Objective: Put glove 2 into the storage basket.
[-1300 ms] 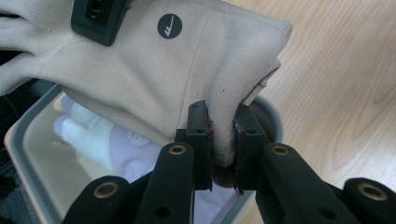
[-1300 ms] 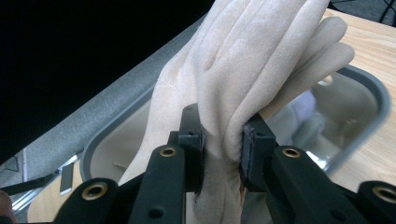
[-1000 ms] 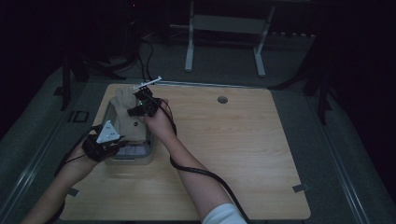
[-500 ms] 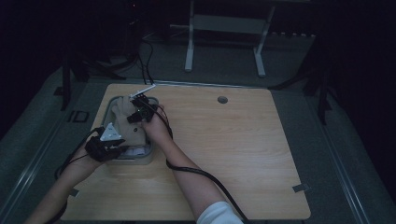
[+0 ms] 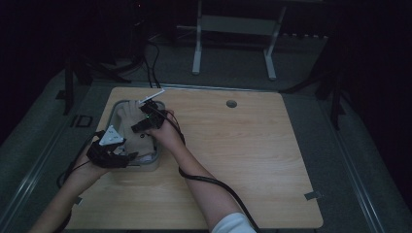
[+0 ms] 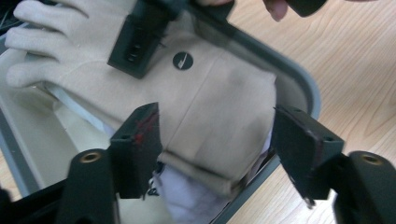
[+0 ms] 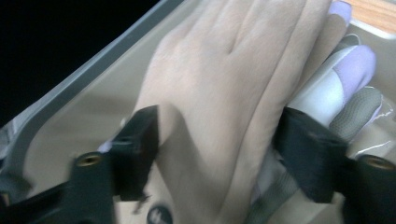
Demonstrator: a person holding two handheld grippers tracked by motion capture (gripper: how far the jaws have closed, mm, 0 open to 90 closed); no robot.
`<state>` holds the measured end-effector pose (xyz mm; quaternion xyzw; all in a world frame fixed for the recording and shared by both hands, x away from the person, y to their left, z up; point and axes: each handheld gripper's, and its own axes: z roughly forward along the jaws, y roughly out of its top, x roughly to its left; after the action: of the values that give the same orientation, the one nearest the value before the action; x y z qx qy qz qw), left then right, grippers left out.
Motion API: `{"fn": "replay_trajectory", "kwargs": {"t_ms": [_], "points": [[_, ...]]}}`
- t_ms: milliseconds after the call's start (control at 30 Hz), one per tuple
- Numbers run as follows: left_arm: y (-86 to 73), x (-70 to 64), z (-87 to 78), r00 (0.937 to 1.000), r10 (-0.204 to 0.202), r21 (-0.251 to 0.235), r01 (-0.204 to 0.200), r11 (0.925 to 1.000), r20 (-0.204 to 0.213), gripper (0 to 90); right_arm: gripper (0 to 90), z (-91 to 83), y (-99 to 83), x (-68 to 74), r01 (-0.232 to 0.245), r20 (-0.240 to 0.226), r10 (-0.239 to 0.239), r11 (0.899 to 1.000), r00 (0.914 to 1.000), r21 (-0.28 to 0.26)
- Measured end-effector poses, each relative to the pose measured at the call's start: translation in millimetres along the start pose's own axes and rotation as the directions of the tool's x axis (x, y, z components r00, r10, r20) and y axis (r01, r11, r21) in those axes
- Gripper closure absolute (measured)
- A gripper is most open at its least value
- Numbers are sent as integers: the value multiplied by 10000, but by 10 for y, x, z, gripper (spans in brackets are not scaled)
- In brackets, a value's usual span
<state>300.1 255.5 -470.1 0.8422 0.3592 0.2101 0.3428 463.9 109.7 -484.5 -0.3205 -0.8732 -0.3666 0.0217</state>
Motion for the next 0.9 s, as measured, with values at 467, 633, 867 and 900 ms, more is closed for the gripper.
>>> {"fn": "replay_trajectory", "kwargs": {"t_ms": [467, 633, 867, 900], "points": [[107, -193, 24, 9983, -569, -1575, 580, 9858, 115, 119, 186, -534, -265, -58, 980, 168, -969, 9912, 9951, -892], [152, -292, 54, 9980, -432, -1817, 509, 9820, 460, 118, 166, -709, -438, -63, 1436, 17, -1441, 9847, 9896, -983], [228, -532, 155, 9958, 48, -1737, 112, 9847, 917, 119, 164, -907, -719, -91, 1612, -76, -1632, 9803, 9866, -1140], [248, -574, 173, 9947, 169, -1730, 8, 9849, 1010, 118, 165, -934, -758, -108, 1535, -157, -1563, 9815, 9876, -1149]]}}
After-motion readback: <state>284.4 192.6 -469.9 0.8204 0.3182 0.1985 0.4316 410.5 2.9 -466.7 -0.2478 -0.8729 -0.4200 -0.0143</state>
